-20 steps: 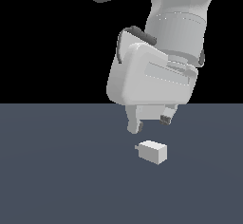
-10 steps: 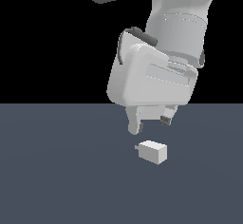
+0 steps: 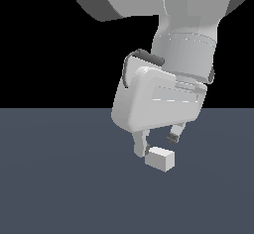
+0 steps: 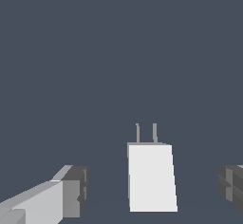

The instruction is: Plug the charger into the wall socket.

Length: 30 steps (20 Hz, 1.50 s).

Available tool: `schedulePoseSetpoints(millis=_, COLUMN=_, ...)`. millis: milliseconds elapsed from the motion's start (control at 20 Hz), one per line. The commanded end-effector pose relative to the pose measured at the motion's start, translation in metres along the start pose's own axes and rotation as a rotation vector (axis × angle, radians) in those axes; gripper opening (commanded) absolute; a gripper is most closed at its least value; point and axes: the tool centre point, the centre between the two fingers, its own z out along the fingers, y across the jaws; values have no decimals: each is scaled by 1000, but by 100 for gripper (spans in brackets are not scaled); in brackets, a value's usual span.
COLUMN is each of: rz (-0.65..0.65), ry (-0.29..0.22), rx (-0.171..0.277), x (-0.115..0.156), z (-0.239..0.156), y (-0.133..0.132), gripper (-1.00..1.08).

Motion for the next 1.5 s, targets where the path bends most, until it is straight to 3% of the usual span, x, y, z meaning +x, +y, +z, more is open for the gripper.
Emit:
schedulePoseSetpoints(millis=0, rz=0, ry=0, rx=0, x=-3, z=11, y=-1, gripper=100)
schedulePoseSetpoints(millis=400, rz=1, ry=-1, rx=0, x=-7, z=26, y=0, gripper=100)
schedulePoseSetpoints(millis=450, rz=1, ry=-1, rx=0, x=-7, z=26, y=0, gripper=-100)
schedulePoseSetpoints(millis=1050, rz=4, ry=-1, rx=-1, x=-6, z=26, y=0, gripper=-100)
schedulePoseSetpoints(millis=1450, rz=71, ry=1, rx=-18, x=0, z=20, y=2, gripper=-100)
